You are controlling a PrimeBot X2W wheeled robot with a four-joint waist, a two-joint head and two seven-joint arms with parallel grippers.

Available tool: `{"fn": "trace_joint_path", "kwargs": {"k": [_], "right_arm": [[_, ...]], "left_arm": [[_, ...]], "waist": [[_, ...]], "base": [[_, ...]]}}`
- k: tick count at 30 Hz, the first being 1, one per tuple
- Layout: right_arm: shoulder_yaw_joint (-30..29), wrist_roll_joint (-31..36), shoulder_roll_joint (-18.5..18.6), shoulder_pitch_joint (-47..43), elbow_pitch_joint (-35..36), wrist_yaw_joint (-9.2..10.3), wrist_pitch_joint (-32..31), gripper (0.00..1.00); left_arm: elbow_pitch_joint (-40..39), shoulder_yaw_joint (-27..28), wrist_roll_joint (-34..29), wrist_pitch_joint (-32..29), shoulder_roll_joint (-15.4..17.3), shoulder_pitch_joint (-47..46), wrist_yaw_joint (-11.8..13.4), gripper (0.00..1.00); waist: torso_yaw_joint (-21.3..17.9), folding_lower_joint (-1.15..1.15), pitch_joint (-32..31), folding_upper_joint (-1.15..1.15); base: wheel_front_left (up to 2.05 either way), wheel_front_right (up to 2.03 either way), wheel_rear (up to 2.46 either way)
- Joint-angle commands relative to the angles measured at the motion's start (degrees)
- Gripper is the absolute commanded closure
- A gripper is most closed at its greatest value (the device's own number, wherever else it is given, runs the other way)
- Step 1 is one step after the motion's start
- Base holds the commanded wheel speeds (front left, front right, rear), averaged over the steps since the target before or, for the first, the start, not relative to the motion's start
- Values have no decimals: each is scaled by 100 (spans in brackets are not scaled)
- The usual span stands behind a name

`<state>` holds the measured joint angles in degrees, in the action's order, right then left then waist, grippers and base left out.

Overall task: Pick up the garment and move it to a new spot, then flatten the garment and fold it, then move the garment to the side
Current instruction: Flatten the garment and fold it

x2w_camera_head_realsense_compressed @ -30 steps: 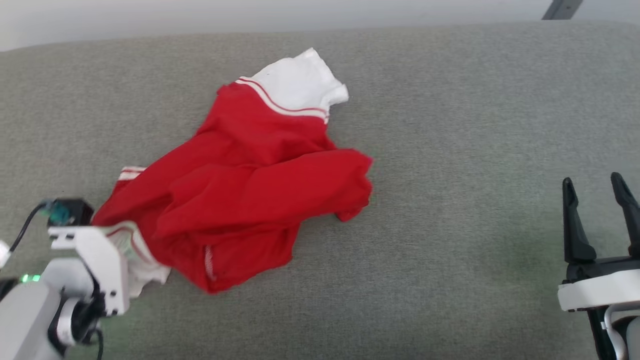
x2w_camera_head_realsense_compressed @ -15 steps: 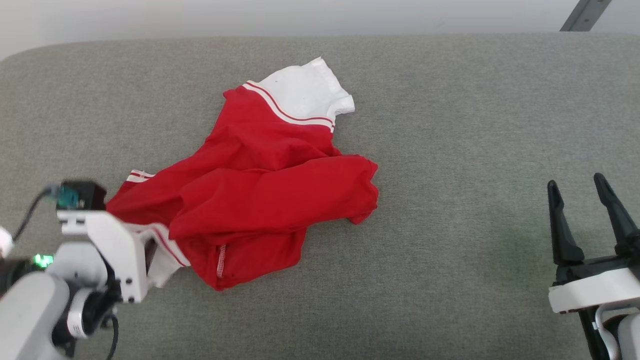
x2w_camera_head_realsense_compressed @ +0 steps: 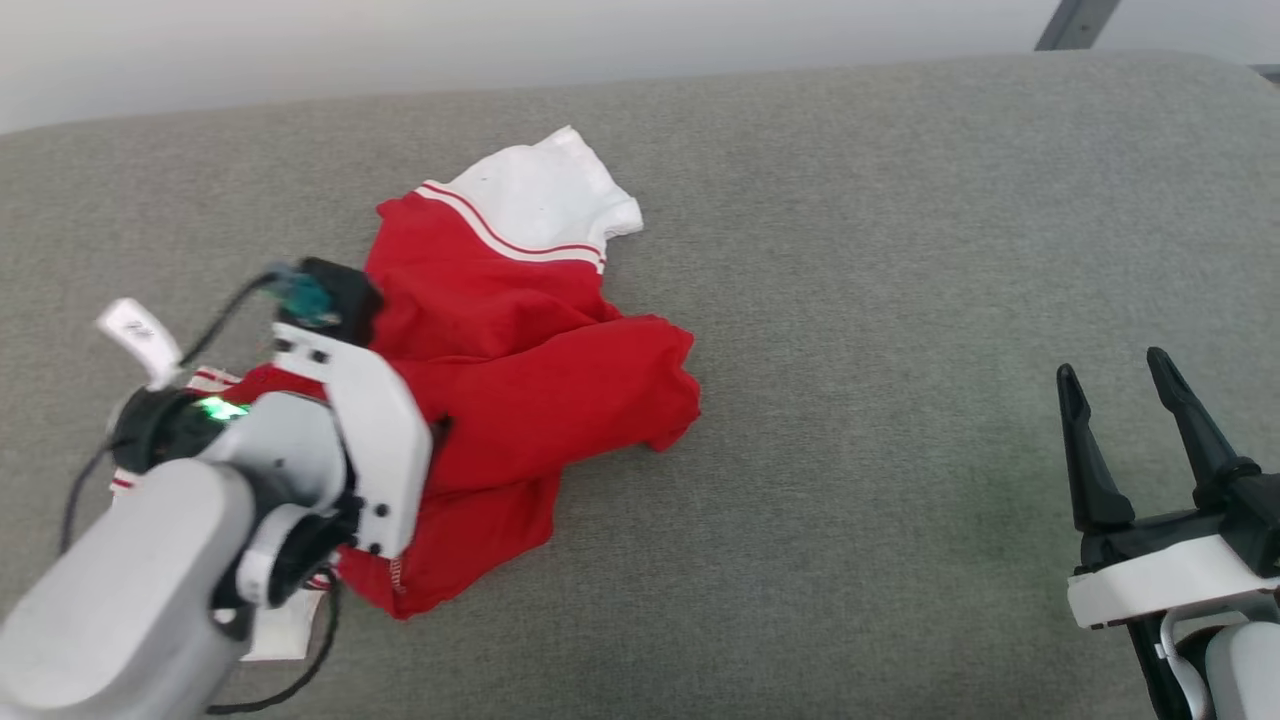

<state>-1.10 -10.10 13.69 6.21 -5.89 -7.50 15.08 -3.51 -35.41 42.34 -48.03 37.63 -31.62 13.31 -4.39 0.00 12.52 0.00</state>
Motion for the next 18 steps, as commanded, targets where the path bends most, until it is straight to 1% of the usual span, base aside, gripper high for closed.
{"fn": "trace_joint_path", "kwargs": {"k": [1, 5, 10, 11, 12, 14, 16, 18], "right_arm": [[9, -35, -7, 58, -18, 2, 10, 0], [37, -23, -40, 134, -34, 2, 11, 0], [90, -49, -56, 247, -74, 2, 10, 0], [90, -49, -56, 247, -74, 2, 10, 0], [93, -46, -57, 271, -82, 2, 10, 0], [78, -49, -53, 289, -94, 2, 11, 0], [59, -56, -51, 295, -101, 2, 10, 0], [21, -68, -39, 285, -99, 2, 10, 0]], "left_arm": [[124, -122, -90, -28, -78, -119, -101, 0], [828, -498, -297, 67, -359, -330, -416, 0], [2002, -799, -413, 346, -712, -554, -875, 0], [2002, -799, -413, 346, -712, -554, -875, 0], [2230, -836, -394, 389, -787, -575, -955, 10], [2614, -915, -360, 489, -934, -570, -1100, 100], [2905, -974, -287, 501, -1047, -547, -1243, 100], [3015, -1028, -236, 538, -1136, -539, -1379, 100]], "waist": [[-58, 0, 36, 0], [-168, 0, 121, 0], [-286, 0, 242, 0], [-286, 0, 242, 0], [-301, 0, 261, 0], [-318, 0, 282, 0], [-330, 0, 290, 0], [-323, 0, 294, 0]], "base": [[0, 0, 0], [0, 0, 0], [0, 0, 0], [0, 0, 0], [0, 0, 0], [0, 0, 0], [0, 0, 0], [0, 0, 0]]}}
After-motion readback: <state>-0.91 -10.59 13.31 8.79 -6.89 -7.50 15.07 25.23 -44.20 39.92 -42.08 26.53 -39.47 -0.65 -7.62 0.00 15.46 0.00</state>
